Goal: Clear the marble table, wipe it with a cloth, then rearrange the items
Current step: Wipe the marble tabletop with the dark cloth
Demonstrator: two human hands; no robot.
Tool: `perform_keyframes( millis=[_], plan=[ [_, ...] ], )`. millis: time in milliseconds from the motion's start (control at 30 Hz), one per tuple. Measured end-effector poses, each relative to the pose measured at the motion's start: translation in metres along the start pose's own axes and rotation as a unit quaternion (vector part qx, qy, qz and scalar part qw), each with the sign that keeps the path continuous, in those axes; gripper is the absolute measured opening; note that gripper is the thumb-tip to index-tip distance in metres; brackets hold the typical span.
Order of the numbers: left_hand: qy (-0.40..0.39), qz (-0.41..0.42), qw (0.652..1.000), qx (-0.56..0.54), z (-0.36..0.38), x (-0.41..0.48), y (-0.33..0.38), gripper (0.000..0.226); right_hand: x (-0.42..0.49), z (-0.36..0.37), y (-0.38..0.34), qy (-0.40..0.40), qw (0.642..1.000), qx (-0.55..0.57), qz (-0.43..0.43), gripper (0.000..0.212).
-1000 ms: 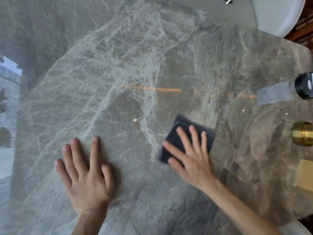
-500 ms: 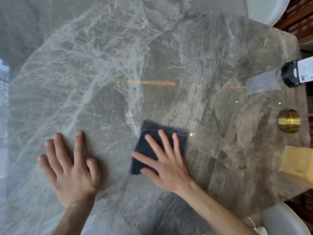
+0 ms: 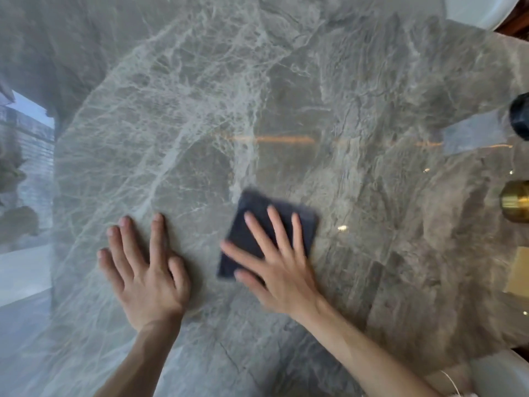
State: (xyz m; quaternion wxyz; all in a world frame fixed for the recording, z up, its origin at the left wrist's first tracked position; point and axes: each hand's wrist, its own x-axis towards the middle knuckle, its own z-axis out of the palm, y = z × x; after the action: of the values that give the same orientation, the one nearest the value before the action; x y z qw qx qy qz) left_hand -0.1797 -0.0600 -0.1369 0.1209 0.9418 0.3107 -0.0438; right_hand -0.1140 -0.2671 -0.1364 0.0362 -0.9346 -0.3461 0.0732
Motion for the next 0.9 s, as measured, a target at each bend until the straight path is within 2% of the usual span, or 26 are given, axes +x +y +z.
perform_keyframes(
  millis=[67,100,167,233,267,300,333,400,467,533,567,600,633,667,733,767,800,833,900],
  plan=[
    [0.003,-0.003,1.000,-0.003,0.001,0.000,-0.001,0.070,-0.038,-0.006,0.036,-0.043,0.998,-0.025,-0.024,0.052],
    [0.005,-0.002,1.000,-0.002,0.003,0.000,-0.001,0.070,-0.040,-0.011,0.062,-0.042,0.998,-0.040,0.014,0.052],
    [0.009,0.001,1.000,0.001,0.004,0.000,-0.002,0.071,-0.008,-0.020,0.112,-0.007,0.985,-0.044,0.170,0.052],
    [0.010,0.004,1.000,0.006,0.003,0.001,-0.002,0.070,0.059,-0.032,0.140,0.044,0.938,0.015,0.342,0.053],
    [0.008,0.004,1.000,0.007,0.003,0.001,-0.002,0.069,0.093,-0.035,0.140,0.057,0.920,0.045,0.384,0.054],
    [0.005,0.001,1.000,0.005,0.003,0.001,-0.001,0.068,0.116,-0.034,0.128,0.059,0.917,0.052,0.391,0.055],
    [0.003,-0.003,1.000,0.003,0.002,0.000,0.000,0.067,0.127,-0.029,0.106,0.064,0.930,0.039,0.359,0.054],
    [-0.002,-0.004,1.000,-0.001,0.000,0.000,0.002,0.066,0.102,-0.014,0.047,0.068,0.974,0.005,0.214,0.053],
    [0.002,0.001,1.000,-0.009,0.000,0.000,0.002,0.066,0.029,-0.005,0.007,0.015,1.000,-0.003,0.024,0.054],
    [0.008,0.000,1.000,-0.013,0.001,0.000,0.000,0.066,-0.032,-0.004,0.024,-0.039,0.995,-0.019,-0.089,0.053],
    [0.010,0.000,1.000,-0.015,0.003,0.000,-0.001,0.066,-0.043,-0.010,0.049,-0.059,0.992,-0.035,-0.102,0.053],
    [0.012,0.001,1.000,-0.015,0.005,0.000,-0.001,0.067,-0.042,-0.017,0.078,-0.064,0.994,-0.054,-0.073,0.052],
    [0.013,0.001,1.000,-0.016,0.005,-0.001,-0.002,0.067,-0.028,-0.022,0.105,-0.048,0.997,-0.067,-0.001,0.052],
    [0.014,0.002,1.000,-0.017,0.006,0.000,-0.002,0.067,-0.003,-0.027,0.127,-0.015,0.992,-0.067,0.107,0.052],
    [0.012,0.001,1.000,-0.012,0.005,0.001,-0.002,0.067,0.068,-0.039,0.153,0.047,0.940,0.003,0.339,0.053],
    [0.011,0.000,1.000,-0.010,0.005,0.001,-0.002,0.067,0.104,-0.042,0.151,0.061,0.913,0.044,0.401,0.054],
    [0.010,0.001,1.000,-0.009,0.005,0.001,-0.002,0.067,0.131,-0.042,0.140,0.067,0.903,0.059,0.420,0.054],
    [0.012,0.001,1.000,-0.012,0.005,0.000,-0.001,0.066,0.144,-0.036,0.121,0.075,0.915,0.048,0.393,0.053],
    [0.014,0.002,1.000,-0.016,0.005,0.000,-0.002,0.066,0.129,-0.021,0.066,0.078,0.964,0.011,0.252,0.052]
  ],
)
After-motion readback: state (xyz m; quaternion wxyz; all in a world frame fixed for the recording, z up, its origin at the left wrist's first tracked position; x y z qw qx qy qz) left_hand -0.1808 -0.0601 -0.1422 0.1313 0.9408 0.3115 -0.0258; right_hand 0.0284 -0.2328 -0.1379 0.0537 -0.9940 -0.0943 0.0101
